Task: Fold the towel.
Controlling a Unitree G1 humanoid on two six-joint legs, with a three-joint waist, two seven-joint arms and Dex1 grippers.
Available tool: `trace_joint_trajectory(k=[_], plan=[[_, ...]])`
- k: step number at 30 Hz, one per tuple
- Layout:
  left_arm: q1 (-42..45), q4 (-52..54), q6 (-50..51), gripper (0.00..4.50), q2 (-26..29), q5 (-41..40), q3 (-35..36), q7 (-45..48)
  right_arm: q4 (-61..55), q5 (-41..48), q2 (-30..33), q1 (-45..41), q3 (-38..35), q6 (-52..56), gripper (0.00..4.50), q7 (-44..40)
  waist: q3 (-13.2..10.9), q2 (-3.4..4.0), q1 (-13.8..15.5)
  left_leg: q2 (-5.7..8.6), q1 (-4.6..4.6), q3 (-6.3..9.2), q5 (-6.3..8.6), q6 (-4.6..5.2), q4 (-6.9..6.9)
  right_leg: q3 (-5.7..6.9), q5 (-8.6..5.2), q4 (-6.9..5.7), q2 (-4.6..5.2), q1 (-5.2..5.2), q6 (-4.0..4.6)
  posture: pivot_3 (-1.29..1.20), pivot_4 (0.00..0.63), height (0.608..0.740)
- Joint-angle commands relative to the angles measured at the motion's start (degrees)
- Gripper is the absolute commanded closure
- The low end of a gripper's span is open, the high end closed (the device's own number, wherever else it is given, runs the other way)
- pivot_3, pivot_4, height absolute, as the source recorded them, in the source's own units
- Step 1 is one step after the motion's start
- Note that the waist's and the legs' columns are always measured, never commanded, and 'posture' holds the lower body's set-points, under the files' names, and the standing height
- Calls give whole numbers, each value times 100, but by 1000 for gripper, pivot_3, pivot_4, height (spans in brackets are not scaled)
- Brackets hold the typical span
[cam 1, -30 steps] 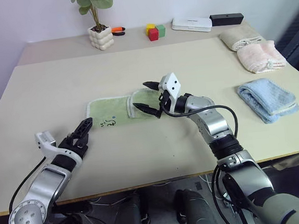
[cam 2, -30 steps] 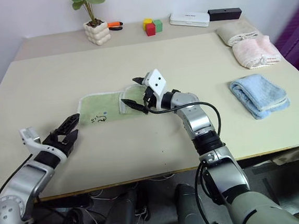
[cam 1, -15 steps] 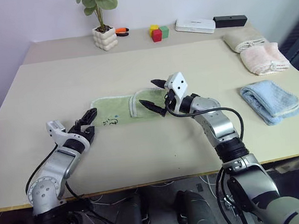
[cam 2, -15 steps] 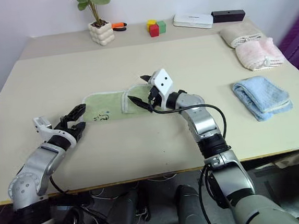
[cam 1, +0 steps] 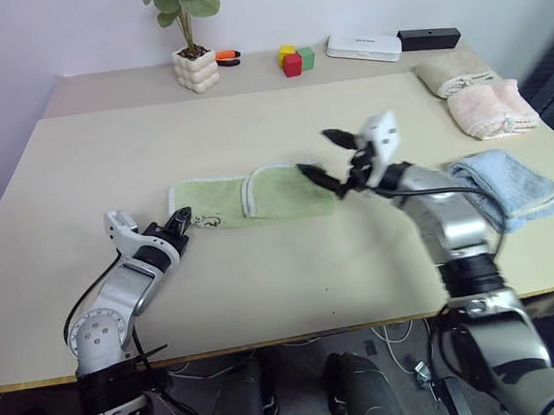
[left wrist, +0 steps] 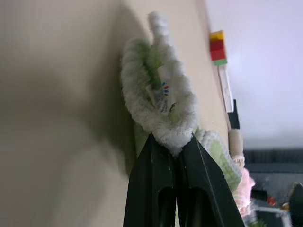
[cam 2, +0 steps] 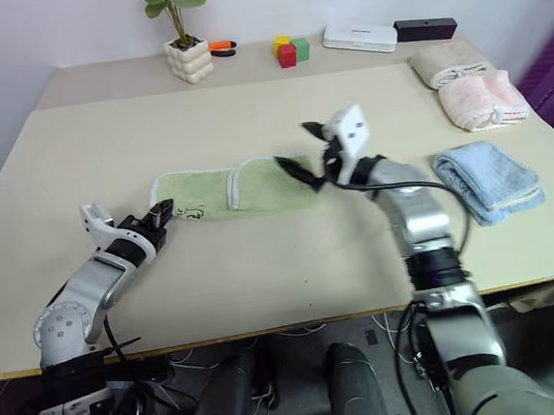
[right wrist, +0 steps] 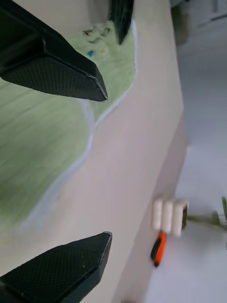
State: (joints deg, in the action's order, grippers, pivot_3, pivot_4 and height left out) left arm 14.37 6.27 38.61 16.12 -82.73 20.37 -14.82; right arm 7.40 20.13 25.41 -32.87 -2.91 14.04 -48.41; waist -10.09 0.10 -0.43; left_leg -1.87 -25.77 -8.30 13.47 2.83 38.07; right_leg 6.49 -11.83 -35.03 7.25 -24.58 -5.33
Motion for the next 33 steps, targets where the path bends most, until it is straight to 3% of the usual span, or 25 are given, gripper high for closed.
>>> trace_joint_trajectory(k=[1,7,14,22,30,33], plan=[[500,295,43,4460,160,561,-388,710,-727,389,573,436,-208,112,0,-707,0,0,20,0,0,0,4,6,-2,1,0,0,0,0,0,0,150,740],[1292,-166,-15,4460,397,1997,-1411,2362,-1213,544,1184,1023,-246,363,0,-1085,0,0,2,0,1,-4,5,8,-2,2,-1,4,0,-1,0,0,150,740],[2475,-1766,-566,4460,-190,3523,-2503,4326,-1404,455,1242,1189,-444,353,0,-655,-4,-4,78,-1,-9,-6,4,9,-1,3,-1,12,2,-8,0,0,150,740],[3279,-3424,-1104,4460,-901,4732,-2888,5623,-1921,509,1372,1678,-779,491,0,-246,-5,-6,126,1,-67,2,-7,25,12,14,1,10,6,-51,-2,0,150,740],[3358,-4098,-1252,4460,-1104,5456,-2971,6327,-2112,493,1474,1920,-1059,499,0,39,-7,-9,112,0,-68,6,-4,35,15,17,1,7,7,-53,-3,0,150,740],[3383,-4154,-1045,3612,-1138,5481,-2837,6324,-2105,440,1441,1868,-984,460,0,100,-7,-9,111,0,-68,8,-3,37,16,18,1,6,7,-53,-3,0,150,740]])
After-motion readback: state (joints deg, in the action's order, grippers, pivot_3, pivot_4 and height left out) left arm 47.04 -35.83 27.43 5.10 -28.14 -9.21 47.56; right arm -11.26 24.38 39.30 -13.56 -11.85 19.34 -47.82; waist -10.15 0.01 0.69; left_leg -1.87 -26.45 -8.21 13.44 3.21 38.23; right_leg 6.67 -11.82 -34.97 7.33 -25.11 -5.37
